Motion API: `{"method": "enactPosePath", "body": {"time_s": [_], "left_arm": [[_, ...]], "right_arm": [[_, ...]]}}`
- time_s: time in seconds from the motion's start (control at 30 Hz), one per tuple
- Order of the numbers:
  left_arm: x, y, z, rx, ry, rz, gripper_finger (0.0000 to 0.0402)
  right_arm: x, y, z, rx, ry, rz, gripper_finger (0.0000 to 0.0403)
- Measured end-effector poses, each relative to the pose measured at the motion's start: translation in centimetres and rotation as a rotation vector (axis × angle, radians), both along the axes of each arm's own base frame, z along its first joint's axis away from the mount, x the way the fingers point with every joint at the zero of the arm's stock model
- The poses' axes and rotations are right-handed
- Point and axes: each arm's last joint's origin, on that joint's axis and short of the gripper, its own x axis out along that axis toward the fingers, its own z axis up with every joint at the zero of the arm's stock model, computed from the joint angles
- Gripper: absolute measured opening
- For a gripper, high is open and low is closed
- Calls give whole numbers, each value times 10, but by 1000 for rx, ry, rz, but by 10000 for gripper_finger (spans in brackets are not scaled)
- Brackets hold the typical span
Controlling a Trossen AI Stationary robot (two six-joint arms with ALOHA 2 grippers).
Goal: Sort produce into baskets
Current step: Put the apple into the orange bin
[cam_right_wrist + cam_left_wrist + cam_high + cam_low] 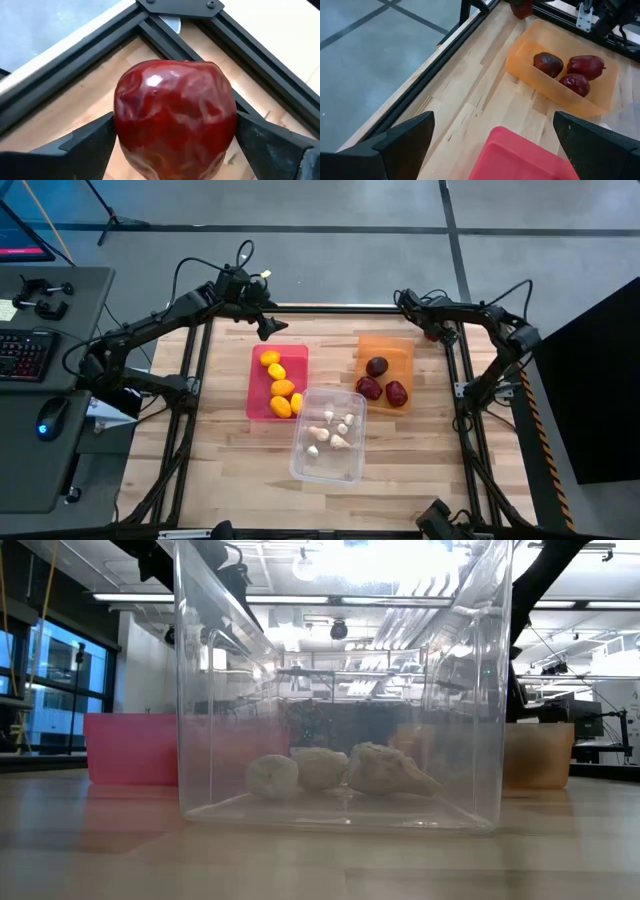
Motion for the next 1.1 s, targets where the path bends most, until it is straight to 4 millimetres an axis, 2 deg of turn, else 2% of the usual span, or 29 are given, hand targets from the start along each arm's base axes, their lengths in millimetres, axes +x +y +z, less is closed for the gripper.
{"method": "enactPosePath", "body": {"time_s": [0.2, 0.37, 0.47, 0.53, 0.7, 0.83, 0.93, 1.1], "left_arm": [[0, -1, 0, -14, -3, -11, 396], [2, -5, 1, -41, -60, -193, 396], [0, -8, 3, -47, -72, -210, 396], [-6, -9, 9, -34, -88, -207, 396], [-29, -14, 41, 103, -239, -230, 396], [-47, -15, 65, 238, -349, -178, 396], [-56, -15, 74, 256, -407, -154, 396], [-58, -14, 75, 123, -473, -217, 396]], "right_arm": [[0, 3, -5, 47, 37, 14, 363], [3, 6, -4, 85, 59, 86, 293], [8, 15, 4, 77, 74, 128, 284], [11, 21, 17, 43, 90, 163, 284], [27, 46, 69, -147, 75, 337, 284], [44, 71, 105, -274, -95, 578, 284], [56, 93, 113, -250, -171, 752, 292], [70, 132, 110, -169, -232, 869, 313]]}}
